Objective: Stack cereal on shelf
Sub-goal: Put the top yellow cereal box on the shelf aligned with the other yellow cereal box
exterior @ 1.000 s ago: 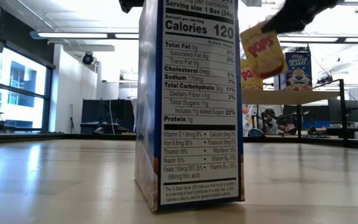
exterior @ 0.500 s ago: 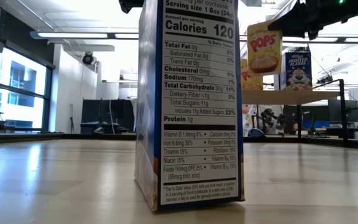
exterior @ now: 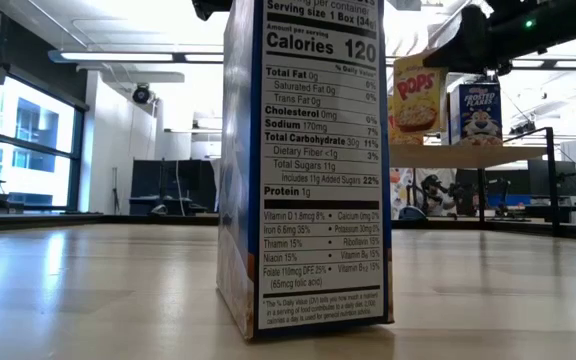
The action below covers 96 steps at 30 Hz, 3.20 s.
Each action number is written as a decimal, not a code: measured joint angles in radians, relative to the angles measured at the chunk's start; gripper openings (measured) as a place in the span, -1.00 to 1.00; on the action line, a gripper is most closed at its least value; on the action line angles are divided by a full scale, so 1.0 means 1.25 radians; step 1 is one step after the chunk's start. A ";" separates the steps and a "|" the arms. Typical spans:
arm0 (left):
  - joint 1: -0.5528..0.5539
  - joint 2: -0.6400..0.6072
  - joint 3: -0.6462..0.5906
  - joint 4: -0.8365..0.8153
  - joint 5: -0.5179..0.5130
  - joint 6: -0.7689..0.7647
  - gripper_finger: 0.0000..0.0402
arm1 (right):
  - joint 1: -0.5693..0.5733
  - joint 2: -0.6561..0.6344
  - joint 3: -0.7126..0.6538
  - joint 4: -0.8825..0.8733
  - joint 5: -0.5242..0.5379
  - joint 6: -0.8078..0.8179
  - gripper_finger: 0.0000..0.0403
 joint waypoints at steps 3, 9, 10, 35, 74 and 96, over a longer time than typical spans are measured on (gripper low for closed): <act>0.000 0.000 0.000 0.000 0.000 0.000 0.22 | -0.022 0.023 0.000 0.011 0.000 0.002 -0.15; 0.000 0.000 0.000 0.000 0.000 0.000 0.22 | -0.064 0.070 0.000 0.029 -0.018 0.020 -0.15; 0.000 0.000 0.000 0.000 0.000 0.000 0.22 | -0.069 0.076 0.000 0.037 -0.018 0.020 -0.15; 0.000 0.001 0.000 0.000 0.000 0.009 0.22 | -0.148 0.122 0.000 0.086 -0.043 0.017 -0.15; 0.000 0.001 0.000 0.000 0.000 0.006 0.22 | -0.148 0.121 0.030 0.081 -0.043 0.000 0.13; 0.000 0.001 0.000 0.000 0.000 -0.001 0.22 | -0.147 0.028 0.031 0.165 -0.093 -0.042 0.13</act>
